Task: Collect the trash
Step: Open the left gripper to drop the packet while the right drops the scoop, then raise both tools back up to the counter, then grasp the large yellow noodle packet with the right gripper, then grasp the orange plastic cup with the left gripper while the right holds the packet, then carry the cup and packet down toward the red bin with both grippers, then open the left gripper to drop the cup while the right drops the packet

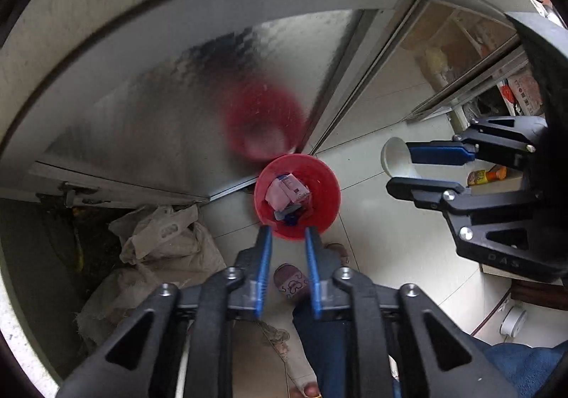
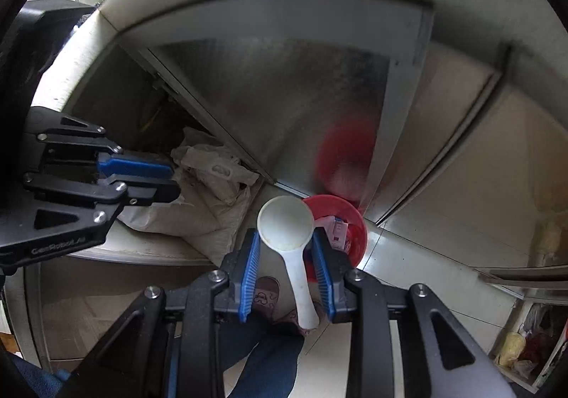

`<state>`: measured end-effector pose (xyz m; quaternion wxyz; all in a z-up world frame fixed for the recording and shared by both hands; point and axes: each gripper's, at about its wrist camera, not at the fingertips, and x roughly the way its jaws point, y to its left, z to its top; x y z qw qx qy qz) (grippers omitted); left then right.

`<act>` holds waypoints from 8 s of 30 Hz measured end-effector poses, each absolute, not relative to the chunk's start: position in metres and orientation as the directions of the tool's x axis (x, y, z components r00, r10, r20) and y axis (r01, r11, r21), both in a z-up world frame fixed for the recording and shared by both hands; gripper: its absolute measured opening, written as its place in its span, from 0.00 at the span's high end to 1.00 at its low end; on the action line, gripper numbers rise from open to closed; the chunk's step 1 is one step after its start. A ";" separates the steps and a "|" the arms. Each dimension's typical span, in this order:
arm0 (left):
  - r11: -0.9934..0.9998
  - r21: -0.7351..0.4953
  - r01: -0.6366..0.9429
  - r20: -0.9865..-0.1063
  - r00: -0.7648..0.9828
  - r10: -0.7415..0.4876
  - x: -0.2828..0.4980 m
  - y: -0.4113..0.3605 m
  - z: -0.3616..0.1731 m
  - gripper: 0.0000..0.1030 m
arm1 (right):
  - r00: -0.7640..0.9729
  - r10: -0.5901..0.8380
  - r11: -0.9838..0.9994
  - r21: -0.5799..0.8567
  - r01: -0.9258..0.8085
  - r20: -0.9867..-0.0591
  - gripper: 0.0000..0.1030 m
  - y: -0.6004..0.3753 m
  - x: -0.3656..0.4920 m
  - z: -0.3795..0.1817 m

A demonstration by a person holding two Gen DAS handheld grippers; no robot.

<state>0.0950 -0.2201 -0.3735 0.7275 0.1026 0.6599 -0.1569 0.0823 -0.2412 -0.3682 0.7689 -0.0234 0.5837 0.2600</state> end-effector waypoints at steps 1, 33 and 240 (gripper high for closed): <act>0.931 -0.055 0.361 -0.993 0.082 -0.090 0.095 -0.218 -0.375 0.76 | 0.179 0.372 0.863 0.268 -0.429 -0.911 0.73 -0.240 0.083 -0.372; 0.939 0.002 0.343 -0.971 0.223 -0.080 0.088 -0.207 -0.242 0.21 | 0.292 0.371 0.873 0.224 -0.434 -0.882 0.01 -0.248 0.077 -0.259; 0.924 -0.167 0.343 -0.973 0.092 -0.210 0.100 -0.209 -0.367 0.27 | 0.230 0.320 0.884 0.202 -0.422 -0.919 0.59 -0.210 0.107 -0.328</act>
